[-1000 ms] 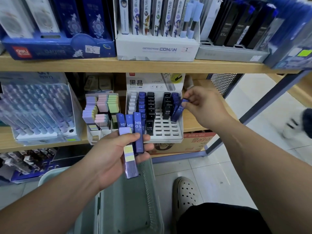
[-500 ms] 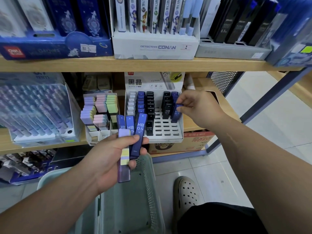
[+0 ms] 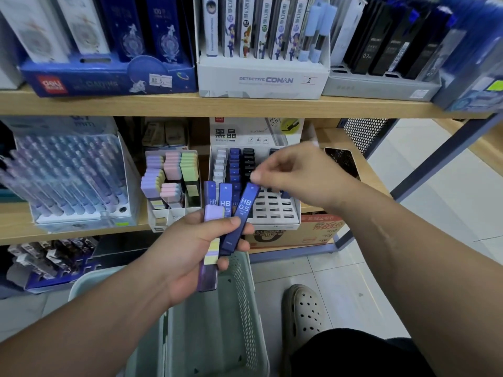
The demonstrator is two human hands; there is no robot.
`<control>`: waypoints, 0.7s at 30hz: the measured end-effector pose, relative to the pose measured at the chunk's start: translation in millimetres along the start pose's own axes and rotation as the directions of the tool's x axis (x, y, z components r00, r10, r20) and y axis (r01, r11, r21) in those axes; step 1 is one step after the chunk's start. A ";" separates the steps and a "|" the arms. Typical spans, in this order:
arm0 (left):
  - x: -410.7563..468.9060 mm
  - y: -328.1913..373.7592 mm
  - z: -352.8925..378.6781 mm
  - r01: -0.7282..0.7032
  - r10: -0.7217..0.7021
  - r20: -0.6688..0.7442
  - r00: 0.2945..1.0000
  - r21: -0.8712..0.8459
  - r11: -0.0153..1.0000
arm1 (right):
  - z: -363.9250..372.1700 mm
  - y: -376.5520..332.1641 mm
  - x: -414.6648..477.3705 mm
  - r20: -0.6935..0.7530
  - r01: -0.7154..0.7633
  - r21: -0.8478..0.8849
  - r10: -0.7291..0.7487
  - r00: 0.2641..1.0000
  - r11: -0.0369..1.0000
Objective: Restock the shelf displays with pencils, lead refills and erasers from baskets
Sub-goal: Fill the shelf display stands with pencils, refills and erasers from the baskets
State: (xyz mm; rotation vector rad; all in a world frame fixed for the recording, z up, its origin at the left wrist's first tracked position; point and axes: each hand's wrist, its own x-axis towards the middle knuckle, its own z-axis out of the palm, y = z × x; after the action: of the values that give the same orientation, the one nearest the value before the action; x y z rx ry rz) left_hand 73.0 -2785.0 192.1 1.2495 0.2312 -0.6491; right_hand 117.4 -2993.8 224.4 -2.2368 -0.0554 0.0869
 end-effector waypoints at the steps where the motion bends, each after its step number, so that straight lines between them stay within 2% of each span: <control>1: -0.5 -0.1 0.8 -0.003 0.003 0.016 1.000 0.000 1.000 | 3.8 -1.6 -1.6 0.087 -0.009 -0.001 0.009 0.996 1.000; 3: -1.0 -1.3 2.2 -0.002 0.002 0.031 1.000 -0.001 1.000 | 7.5 0.2 -3.6 0.154 -0.025 0.033 0.020 0.988 0.999; 6: -1.1 -2.3 2.1 0.004 -0.004 0.027 1.000 -0.015 1.000 | -1.0 2.2 -5.3 0.131 -0.066 0.157 0.046 0.990 0.985; 9: -0.2 -1.2 0.1 0.033 -0.033 -0.006 0.999 -0.020 0.999 | -24.4 11.3 -7.4 -0.031 -0.065 0.266 0.075 0.997 0.962; 11: 0.8 -0.9 -2.2 0.052 -0.053 -0.038 0.998 -0.031 0.998 | -39.7 24.1 -10.3 -0.138 -0.047 0.274 0.088 0.987 0.961; 15: 2.3 -2.3 -3.2 0.073 -0.075 -0.073 0.995 -0.034 0.997 | -42.5 55.9 -13.1 -0.255 -0.100 0.011 0.100 0.962 0.995; 17: 2.7 -3.0 -1.3 0.076 -0.077 -0.061 0.995 -0.009 0.997 | -36.3 66.9 -10.8 -0.275 -0.092 -0.135 0.052 0.960 0.986; 21: 2.4 -4.2 3.6 0.059 -0.058 -0.032 0.998 0.019 0.998 | -29.2 67.4 -5.8 -0.288 -0.017 -0.318 -0.079 0.954 0.948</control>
State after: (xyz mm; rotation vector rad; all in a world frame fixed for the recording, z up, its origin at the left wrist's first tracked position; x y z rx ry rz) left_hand 71.8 -2789.9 188.7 1.2765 0.2892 -0.6837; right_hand 114.6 -3058.8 189.7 -2.5459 0.0638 -0.2978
